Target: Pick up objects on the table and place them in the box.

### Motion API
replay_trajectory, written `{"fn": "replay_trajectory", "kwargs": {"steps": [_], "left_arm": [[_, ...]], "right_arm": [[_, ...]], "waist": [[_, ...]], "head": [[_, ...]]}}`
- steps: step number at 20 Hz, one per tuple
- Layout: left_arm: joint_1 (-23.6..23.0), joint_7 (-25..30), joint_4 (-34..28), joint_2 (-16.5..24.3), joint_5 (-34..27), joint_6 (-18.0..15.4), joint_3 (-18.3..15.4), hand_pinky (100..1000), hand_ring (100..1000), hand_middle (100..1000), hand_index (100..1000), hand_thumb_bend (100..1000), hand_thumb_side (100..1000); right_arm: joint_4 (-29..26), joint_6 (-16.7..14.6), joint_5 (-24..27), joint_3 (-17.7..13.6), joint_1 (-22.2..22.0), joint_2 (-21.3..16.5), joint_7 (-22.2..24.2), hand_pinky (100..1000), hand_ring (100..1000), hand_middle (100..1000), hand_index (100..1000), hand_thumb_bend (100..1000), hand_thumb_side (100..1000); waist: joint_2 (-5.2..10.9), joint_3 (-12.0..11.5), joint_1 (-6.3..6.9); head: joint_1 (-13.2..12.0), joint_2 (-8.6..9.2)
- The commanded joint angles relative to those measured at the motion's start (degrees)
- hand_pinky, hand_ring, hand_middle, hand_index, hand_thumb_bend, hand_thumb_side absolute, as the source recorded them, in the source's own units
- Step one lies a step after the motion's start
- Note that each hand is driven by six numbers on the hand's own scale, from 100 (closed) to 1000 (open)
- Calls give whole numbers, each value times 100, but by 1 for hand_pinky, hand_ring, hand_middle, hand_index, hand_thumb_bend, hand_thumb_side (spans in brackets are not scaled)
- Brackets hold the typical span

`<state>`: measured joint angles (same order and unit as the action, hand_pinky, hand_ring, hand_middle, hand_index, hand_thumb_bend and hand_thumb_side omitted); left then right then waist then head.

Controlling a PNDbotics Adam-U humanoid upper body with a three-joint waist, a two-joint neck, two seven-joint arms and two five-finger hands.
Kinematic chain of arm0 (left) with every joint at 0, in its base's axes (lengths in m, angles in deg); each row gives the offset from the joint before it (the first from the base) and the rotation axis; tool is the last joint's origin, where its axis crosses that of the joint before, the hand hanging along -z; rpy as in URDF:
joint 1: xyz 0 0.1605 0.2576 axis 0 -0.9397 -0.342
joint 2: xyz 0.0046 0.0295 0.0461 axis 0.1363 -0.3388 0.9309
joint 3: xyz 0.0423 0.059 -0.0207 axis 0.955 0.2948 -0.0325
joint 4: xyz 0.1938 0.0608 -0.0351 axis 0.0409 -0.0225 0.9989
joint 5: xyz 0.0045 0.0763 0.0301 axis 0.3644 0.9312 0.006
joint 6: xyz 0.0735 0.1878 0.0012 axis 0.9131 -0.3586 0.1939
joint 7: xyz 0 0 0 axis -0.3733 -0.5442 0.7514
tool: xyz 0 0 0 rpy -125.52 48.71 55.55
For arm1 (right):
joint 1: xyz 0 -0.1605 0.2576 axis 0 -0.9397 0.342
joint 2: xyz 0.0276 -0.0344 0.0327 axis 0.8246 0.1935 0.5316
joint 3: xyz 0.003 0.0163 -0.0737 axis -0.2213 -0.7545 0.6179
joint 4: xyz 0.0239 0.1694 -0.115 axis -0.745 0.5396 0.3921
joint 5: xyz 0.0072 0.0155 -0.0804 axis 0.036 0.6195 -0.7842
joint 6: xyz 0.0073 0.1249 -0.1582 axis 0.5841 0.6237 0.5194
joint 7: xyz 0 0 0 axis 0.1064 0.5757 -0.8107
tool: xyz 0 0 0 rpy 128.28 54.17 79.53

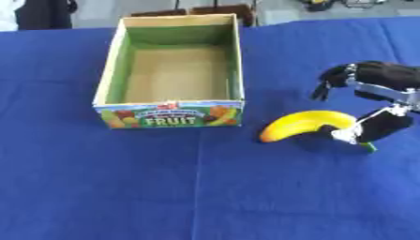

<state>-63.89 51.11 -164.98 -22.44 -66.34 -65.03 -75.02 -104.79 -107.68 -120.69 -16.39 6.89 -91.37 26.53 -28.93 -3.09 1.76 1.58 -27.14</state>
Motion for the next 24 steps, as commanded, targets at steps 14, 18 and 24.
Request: {"fn": "replay_trajectory", "kwargs": {"steps": [14,18,24], "left_arm": [[45,18,-112,19,8,21,8,711,744,784,920,100,926],[39,20,-112,13,10,23,8,711,744,784,920,100,926],[37,17,-112,6,13,26,3,711,744,784,920,100,927]], "right_arm": [[93,-48,-77,34,79,-142,41,736,891,544,764,325,358],[100,-9,-76,43,74,-133,-2,730,883,523,754,306,360],[110,12,-56,58,72,-123,-8,727,879,563,749,289,356]], "waist": [[1234,-7,-80],[1225,-13,-77],[1212,-15,-73]], "head": [[34,86],[38,92],[44,87]]}}
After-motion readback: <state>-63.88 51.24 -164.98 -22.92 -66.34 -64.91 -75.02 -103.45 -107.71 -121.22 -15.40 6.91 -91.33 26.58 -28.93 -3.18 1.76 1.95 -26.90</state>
